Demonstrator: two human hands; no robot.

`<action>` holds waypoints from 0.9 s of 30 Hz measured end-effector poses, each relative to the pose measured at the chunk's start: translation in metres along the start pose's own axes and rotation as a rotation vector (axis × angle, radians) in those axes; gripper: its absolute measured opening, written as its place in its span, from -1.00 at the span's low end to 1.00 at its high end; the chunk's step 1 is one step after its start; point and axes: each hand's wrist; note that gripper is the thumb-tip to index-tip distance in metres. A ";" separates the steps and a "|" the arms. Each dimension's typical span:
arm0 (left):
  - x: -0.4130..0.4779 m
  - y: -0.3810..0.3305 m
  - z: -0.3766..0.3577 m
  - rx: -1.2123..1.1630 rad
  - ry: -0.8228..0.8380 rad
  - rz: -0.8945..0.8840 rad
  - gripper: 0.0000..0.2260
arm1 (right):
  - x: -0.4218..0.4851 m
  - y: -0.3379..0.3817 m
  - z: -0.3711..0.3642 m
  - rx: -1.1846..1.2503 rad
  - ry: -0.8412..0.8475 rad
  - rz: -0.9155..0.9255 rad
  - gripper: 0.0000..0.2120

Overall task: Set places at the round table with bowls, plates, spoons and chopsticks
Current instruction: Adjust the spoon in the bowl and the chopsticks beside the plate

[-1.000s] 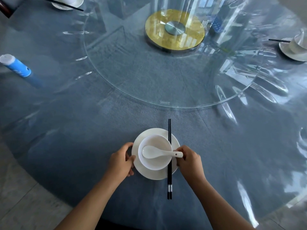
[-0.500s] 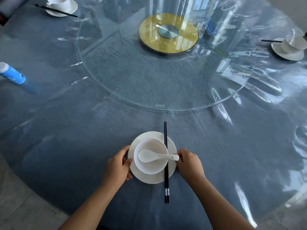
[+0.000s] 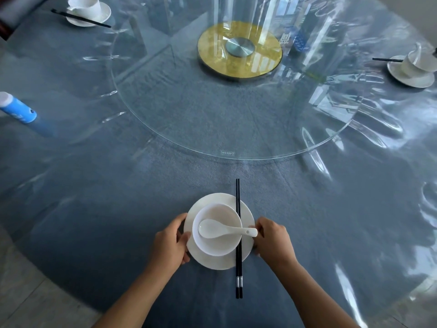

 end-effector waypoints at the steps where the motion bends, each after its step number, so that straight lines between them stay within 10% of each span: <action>1: 0.001 0.000 0.000 0.010 0.004 -0.007 -0.57 | -0.001 -0.001 -0.001 0.012 -0.005 -0.008 -0.84; 17: -0.005 -0.015 0.017 0.248 -0.130 -0.080 -0.90 | -0.012 -0.011 0.004 0.374 -0.127 -0.044 -0.68; 27: -0.030 -0.053 0.007 -0.515 0.249 0.098 -0.64 | -0.024 0.015 0.003 0.415 0.045 0.105 -0.92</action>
Point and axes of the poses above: each hand's wrist, its own x-axis towards the middle knuckle, its own z-axis out of the back of the hand, y = z × x, and after that the axes turned 3 degrees about y, right-handed
